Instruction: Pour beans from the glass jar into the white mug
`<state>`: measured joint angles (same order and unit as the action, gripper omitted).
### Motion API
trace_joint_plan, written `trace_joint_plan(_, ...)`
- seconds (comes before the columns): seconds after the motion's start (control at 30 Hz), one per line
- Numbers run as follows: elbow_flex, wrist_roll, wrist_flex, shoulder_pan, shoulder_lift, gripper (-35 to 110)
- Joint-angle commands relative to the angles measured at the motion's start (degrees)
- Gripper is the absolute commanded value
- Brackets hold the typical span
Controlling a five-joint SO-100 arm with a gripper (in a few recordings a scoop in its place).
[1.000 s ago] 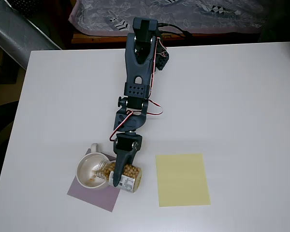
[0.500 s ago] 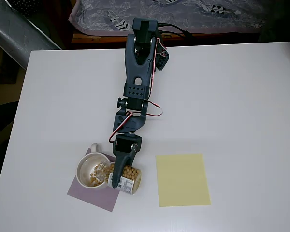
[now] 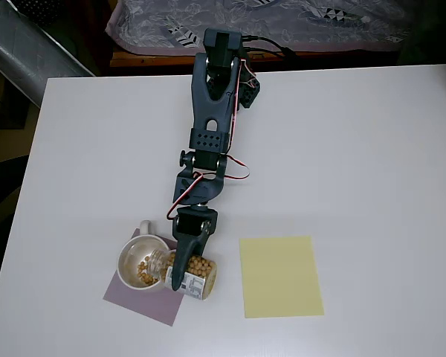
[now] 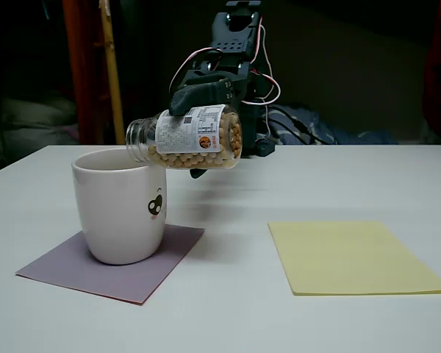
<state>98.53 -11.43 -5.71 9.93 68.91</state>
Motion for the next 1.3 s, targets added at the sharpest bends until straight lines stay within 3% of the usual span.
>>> trace_joint_plan(0.0,-1.14,1.32,-0.18,1.32,2.20,0)
trace_joint_plan(0.27,-6.33,14.15,3.87,1.32,3.78,4)
trace_joint_plan(0.83,-0.35,59.15,7.12,-6.59,14.85,14)
trace_joint_plan(0.97,6.42,71.98,3.25,-8.61,17.31,14)
trace_joint_plan(1.07,14.85,81.12,-5.27,-9.76,19.07,13)
trace_joint_plan(1.27,26.81,88.33,-16.08,-12.48,21.97,11)
